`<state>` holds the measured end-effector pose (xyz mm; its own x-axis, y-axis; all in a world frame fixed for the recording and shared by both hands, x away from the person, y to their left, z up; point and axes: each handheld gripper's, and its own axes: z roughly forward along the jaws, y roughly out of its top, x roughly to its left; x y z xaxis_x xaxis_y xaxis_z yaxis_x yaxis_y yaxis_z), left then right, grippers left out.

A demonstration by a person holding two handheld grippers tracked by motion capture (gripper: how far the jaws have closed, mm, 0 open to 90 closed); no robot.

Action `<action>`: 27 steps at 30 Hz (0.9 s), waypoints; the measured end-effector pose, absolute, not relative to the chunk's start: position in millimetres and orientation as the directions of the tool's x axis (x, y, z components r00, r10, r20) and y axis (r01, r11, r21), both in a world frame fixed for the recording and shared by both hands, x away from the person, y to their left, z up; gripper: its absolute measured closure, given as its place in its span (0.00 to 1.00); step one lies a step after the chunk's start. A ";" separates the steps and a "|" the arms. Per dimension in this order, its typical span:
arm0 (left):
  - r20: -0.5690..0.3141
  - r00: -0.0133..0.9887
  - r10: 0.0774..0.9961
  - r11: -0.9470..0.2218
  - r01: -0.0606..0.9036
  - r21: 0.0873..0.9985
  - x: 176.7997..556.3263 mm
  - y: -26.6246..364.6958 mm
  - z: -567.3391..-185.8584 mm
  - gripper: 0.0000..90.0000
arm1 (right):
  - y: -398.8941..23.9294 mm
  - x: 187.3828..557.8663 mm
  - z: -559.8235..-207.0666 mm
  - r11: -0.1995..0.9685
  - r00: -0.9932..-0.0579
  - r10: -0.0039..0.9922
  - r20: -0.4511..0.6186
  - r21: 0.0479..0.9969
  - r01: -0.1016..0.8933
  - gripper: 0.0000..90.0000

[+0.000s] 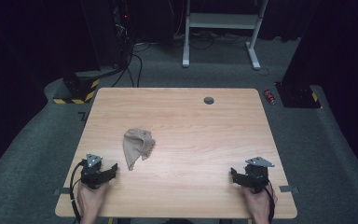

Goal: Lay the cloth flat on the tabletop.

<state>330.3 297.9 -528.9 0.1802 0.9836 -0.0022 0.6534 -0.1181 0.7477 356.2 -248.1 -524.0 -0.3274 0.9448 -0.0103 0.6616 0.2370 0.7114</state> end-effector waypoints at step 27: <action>-0.045 0.191 0.981 -0.095 0.662 0.744 334.9 289.3 -528.1 0.21 | -248.0 356.5 -523.9 0.239 -0.326 0.945 -0.014 0.709 0.663 0.16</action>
